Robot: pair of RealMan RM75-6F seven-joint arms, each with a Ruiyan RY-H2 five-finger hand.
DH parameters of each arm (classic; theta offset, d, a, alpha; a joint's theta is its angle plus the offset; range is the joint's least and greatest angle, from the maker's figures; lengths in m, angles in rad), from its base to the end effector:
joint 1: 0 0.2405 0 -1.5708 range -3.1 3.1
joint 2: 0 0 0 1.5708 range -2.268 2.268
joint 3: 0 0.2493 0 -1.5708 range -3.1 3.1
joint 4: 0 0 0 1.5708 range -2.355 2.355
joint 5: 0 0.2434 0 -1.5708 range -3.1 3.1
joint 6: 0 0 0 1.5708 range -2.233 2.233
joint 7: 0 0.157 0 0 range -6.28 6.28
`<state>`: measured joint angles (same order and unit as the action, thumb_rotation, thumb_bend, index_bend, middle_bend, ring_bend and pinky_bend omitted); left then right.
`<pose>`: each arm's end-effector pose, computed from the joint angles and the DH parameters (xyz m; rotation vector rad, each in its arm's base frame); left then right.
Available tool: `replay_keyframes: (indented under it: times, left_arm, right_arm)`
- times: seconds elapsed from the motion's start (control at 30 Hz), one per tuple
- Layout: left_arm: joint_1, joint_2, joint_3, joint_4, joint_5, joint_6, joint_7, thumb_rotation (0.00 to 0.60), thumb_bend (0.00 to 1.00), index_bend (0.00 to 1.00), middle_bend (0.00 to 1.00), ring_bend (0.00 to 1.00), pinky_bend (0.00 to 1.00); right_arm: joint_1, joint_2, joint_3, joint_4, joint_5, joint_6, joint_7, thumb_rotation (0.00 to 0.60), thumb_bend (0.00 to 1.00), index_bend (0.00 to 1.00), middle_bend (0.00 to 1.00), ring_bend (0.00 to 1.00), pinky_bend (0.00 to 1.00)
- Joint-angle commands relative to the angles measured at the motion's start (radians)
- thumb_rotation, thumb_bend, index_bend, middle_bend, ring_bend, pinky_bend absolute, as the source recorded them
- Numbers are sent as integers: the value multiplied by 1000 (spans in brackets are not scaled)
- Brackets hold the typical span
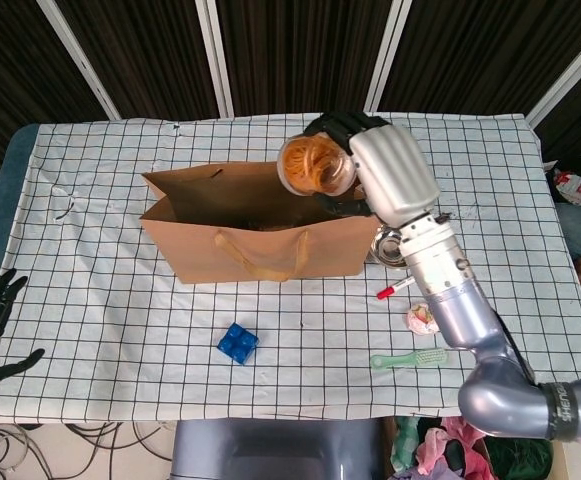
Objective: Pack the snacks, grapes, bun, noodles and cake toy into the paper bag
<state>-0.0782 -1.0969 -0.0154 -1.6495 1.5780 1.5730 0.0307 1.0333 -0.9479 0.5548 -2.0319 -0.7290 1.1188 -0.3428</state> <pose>-0.2997 0.1847 0.1317 -1.4203 -0.8246 -0.9650 0.0631 -0.3860 0.1750 1.5988 -0.7539 1.4776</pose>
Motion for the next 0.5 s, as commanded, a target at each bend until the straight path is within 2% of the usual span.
replay_keyframes:
  times: [0.03,0.13,0.23,0.37,0.5]
  left_arm:
    - [1,2,-2,2,-3,0,-6,600,87,29,0,0,0]
    - [3,5,-2,3,0,1,-11,600,87,29,0,0,0]
    - [7,8,-3,3,3,8,-19,600,87,29,0,0,0]
    - [9,10,-5,4,0,8,-23,600,87,29,0,0,0]
    - [10,12,-6,4,-1,7,-26,600,87,29,0,0,0]
  right_arm:
    - [77,-91,-60,65,49,-42,-100,600,537,390,380,506,386]
    - [106,-127,-84,91,79,-42,-142,600,488,365,349,480,371]
    - [124,-134,-106,90,118,-57,-175,600,381,281,278,394,335]
    - [137,-120,-121,82,175,-81,-194,600,194,145,98,229,275]
    - [126,-104,-112,75,173,-54,-176,600,90,94,2,147,251]
